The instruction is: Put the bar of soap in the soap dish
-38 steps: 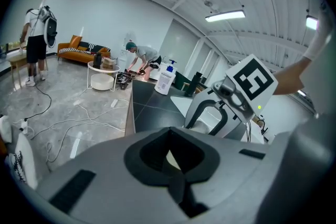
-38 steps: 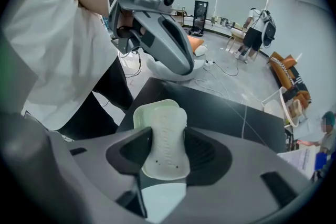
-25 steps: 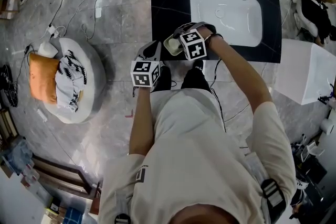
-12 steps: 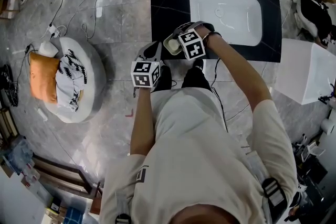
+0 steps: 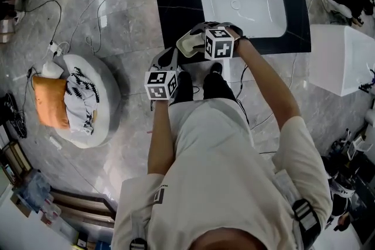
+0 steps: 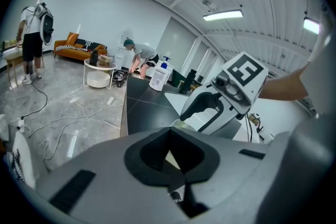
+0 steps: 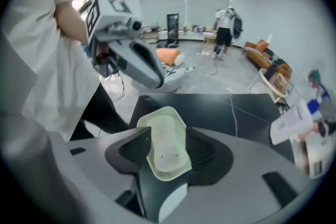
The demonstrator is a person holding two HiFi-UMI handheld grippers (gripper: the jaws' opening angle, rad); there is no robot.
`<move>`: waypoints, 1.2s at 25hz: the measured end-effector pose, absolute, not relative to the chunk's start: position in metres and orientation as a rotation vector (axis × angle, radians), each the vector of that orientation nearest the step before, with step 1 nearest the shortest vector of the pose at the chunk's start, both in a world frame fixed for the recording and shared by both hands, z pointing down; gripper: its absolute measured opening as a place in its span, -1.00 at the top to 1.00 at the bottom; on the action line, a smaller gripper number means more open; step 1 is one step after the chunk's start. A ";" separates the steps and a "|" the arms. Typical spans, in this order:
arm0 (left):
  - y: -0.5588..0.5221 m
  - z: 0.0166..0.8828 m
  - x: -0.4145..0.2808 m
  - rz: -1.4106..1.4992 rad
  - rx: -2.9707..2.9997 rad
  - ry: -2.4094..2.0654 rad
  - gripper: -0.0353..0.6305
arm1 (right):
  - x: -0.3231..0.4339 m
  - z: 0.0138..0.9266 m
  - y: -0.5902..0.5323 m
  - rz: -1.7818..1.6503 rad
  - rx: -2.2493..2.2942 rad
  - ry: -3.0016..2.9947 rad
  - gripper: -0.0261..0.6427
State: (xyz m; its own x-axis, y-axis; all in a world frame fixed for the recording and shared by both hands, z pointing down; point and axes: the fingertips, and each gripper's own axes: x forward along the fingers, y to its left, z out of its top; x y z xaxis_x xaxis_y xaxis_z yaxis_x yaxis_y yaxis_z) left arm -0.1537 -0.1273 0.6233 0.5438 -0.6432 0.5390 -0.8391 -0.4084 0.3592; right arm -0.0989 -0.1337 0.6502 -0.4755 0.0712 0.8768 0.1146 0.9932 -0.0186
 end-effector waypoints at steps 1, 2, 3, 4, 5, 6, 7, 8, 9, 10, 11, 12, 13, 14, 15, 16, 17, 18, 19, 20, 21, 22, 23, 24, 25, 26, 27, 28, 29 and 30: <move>-0.127 0.625 -0.154 0.424 2.178 -1.192 0.88 | -0.100 0.643 -0.137 0.014 -0.054 -2.127 0.30; -0.127 0.626 -0.155 0.424 2.176 -1.194 0.88 | -0.099 0.636 -0.140 0.075 0.025 -2.182 0.30; -0.127 0.626 -0.156 0.423 2.175 -1.196 0.88 | -0.098 0.630 -0.142 0.132 0.102 -2.228 0.30; -0.127 0.626 -0.156 0.421 2.175 -1.199 0.88 | -0.096 0.625 -0.143 0.184 0.176 -2.265 0.29; -0.127 0.626 -0.155 0.420 2.176 -1.203 0.88 | -0.093 0.621 -0.142 0.234 0.247 -2.295 0.28; -0.126 0.625 -0.155 0.421 2.179 -1.208 0.88 | -0.089 0.618 -0.141 0.279 0.316 -2.320 0.27; -0.125 0.624 -0.154 0.425 2.184 -1.212 0.88 | -0.086 0.614 -0.139 0.321 0.385 -2.343 0.25; -0.122 0.623 -0.152 0.432 2.190 -1.215 0.88 | -0.082 0.611 -0.136 0.361 0.456 -2.364 0.24; -0.119 0.622 -0.151 0.442 2.197 -1.217 0.88 | -0.078 0.607 -0.132 0.402 0.531 -2.381 0.24; -0.115 0.621 -0.149 0.453 2.204 -1.219 0.88 | -0.074 0.604 -0.128 0.441 0.607 -2.392 0.23; -0.111 0.620 -0.148 0.464 2.211 -1.222 0.88 | -0.068 0.602 -0.124 0.477 0.681 -2.396 0.23; -0.106 0.618 -0.147 0.475 2.216 -1.228 0.88 | -0.064 0.601 -0.119 0.511 0.753 -2.394 0.23; -0.099 0.616 -0.148 0.488 2.216 -1.236 0.88 | -0.060 0.601 -0.112 0.552 0.823 -2.391 0.23; -0.092 0.615 -0.149 0.504 2.215 -1.242 0.88 | -0.057 0.601 -0.103 0.601 0.892 -2.389 0.23; -0.084 0.614 -0.150 0.520 2.215 -1.247 0.88 | -0.054 0.601 -0.095 0.655 0.959 -2.389 0.23; -0.078 0.612 -0.150 0.533 2.221 -1.249 0.88 | -0.051 0.600 -0.088 0.705 1.020 -2.388 0.22; -0.072 0.609 -0.149 0.540 2.231 -1.247 0.88 | -0.049 0.599 -0.081 0.742 1.074 -2.382 0.22; -0.066 0.606 -0.148 0.543 2.243 -1.245 0.88 | -0.047 0.598 -0.074 0.759 1.118 -2.372 0.22; -0.060 0.603 -0.147 0.541 2.253 -1.245 0.88 | -0.047 0.596 -0.067 0.757 1.155 -2.359 0.22; -0.055 0.599 -0.148 0.539 2.263 -1.247 0.88 | -0.047 0.594 -0.060 0.745 1.186 -2.347 0.22; -0.051 0.595 -0.148 0.537 2.273 -1.250 0.88 | -0.048 0.591 -0.054 0.733 1.217 -2.337 0.22; -0.047 0.592 -0.148 0.536 2.283 -1.255 0.88 | -0.048 0.589 -0.050 0.726 1.250 -2.330 0.22; -0.044 0.589 -0.148 0.537 2.294 -1.258 0.88 | -0.047 0.587 -0.046 0.725 1.284 -2.325 0.23; -0.040 0.587 -0.148 0.540 2.305 -1.260 0.88 | -0.046 0.585 -0.042 0.726 1.316 -2.322 0.23; -0.035 0.585 -0.147 0.545 2.317 -1.260 0.88 | -0.045 0.584 -0.037 0.726 1.344 -2.320 0.23; -0.030 0.584 -0.146 0.550 2.327 -1.261 0.88 | -0.044 0.584 -0.032 0.722 1.368 -2.318 0.24; -0.026 0.583 -0.147 0.553 2.334 -1.267 0.88 | -0.044 0.584 -0.026 0.714 1.384 -2.315 0.26; -0.023 0.581 -0.148 0.552 2.337 -1.278 0.88 | -0.046 0.585 -0.020 0.707 1.392 -2.314 0.28; -0.021 0.579 -0.149 0.550 2.338 -1.288 0.88 | -0.047 0.585 -0.015 0.707 1.391 -2.313 0.30; -0.019 0.577 -0.149 0.548 2.339 -1.295 0.88 | -0.049 0.586 -0.011 0.713 1.389 -2.314 0.33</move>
